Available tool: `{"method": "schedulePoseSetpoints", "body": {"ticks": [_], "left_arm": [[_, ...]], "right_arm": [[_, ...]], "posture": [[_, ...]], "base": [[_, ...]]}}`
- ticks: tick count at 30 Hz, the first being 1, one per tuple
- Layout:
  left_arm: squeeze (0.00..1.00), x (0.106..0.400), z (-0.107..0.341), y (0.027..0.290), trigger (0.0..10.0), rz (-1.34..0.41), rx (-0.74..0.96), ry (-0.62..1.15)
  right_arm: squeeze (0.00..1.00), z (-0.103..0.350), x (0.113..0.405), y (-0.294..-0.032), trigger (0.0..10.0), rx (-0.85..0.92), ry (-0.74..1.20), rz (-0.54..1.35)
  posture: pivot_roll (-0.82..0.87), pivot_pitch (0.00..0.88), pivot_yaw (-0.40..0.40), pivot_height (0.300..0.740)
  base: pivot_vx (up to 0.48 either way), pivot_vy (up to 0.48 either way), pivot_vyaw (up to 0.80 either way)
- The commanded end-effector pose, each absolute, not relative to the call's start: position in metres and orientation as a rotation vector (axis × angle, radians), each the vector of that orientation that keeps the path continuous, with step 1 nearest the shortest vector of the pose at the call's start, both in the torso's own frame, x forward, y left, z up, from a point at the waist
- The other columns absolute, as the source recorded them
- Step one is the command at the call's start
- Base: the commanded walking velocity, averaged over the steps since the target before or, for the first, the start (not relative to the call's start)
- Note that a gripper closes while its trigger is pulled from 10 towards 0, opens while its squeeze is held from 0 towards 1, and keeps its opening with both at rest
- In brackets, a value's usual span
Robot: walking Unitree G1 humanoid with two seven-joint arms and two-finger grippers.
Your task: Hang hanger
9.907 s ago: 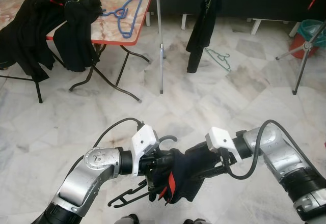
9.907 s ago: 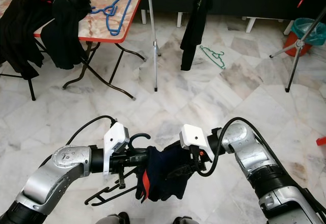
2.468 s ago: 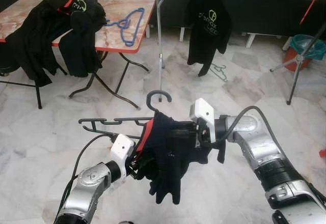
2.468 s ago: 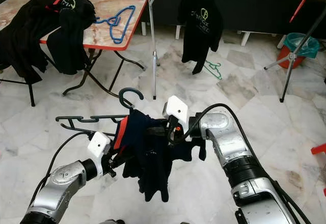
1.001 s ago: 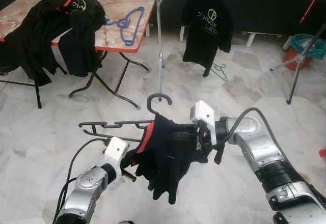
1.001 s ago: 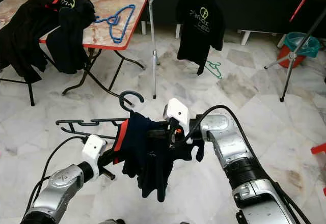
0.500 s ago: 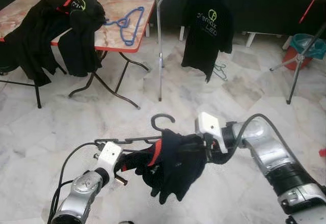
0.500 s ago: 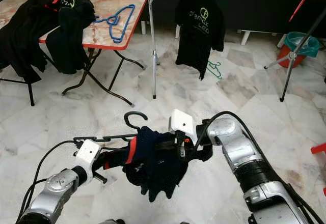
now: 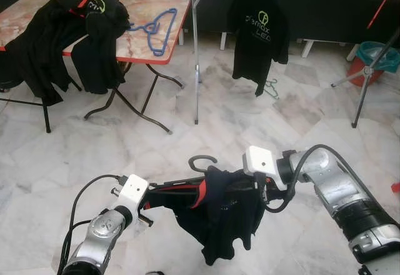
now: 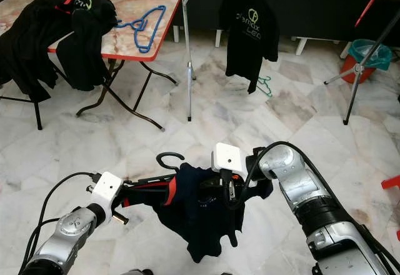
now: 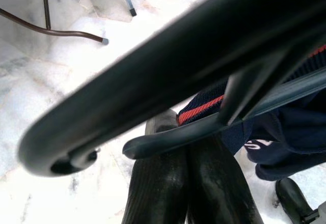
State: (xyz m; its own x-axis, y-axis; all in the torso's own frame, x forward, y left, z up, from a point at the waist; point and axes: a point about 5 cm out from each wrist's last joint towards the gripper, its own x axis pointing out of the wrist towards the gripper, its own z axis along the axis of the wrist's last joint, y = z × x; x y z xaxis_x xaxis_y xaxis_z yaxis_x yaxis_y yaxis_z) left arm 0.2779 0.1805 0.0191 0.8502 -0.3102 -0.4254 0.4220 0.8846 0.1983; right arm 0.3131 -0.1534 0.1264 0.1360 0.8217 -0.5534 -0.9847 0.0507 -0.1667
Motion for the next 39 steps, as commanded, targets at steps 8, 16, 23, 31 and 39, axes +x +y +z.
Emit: {"method": "schedulePoseSetpoints", "body": {"ticks": [8, 16, 23, 31, 39], "left_arm": [[0.0, 0.269, 0.008, 0.197, 10.0, -0.341, 0.324, 0.478], [0.0, 0.269, 0.008, 0.197, 10.0, -0.341, 0.324, 0.478], [0.0, 0.269, 0.008, 0.197, 10.0, -0.341, 0.324, 0.478], [0.0, 0.273, 0.012, 0.194, 10.0, -0.309, 0.268, 0.412], [0.0, 0.274, 0.012, 0.196, 10.0, -0.296, 0.27, 0.414]], "right_arm": [[0.0, 0.142, 0.319, -0.157, 10.0, -0.574, 0.277, 1.396], [0.0, 0.142, 0.319, -0.157, 10.0, -0.574, 0.277, 1.396], [0.0, 0.142, 0.319, -0.157, 10.0, -0.574, 0.277, 1.396], [0.0, 0.141, 0.368, -0.17, 10.0, -0.471, 0.307, 0.776], [0.0, 0.149, 0.374, -0.167, 10.0, -0.345, 0.245, 0.763]], "posture": [[0.02, 0.115, -0.025, 0.74], [0.02, 0.115, -0.025, 0.74], [0.02, 0.115, -0.025, 0.74], [0.02, 0.118, -0.027, 0.74], [0.02, 0.119, -0.026, 0.74]], "base": [[0.0, 0.0, 0.0], [0.0, 0.0, 0.0], [0.0, 0.0, 0.0], [0.0, 0.0, 0.0], [0.0, 0.0, 0.0]]}}
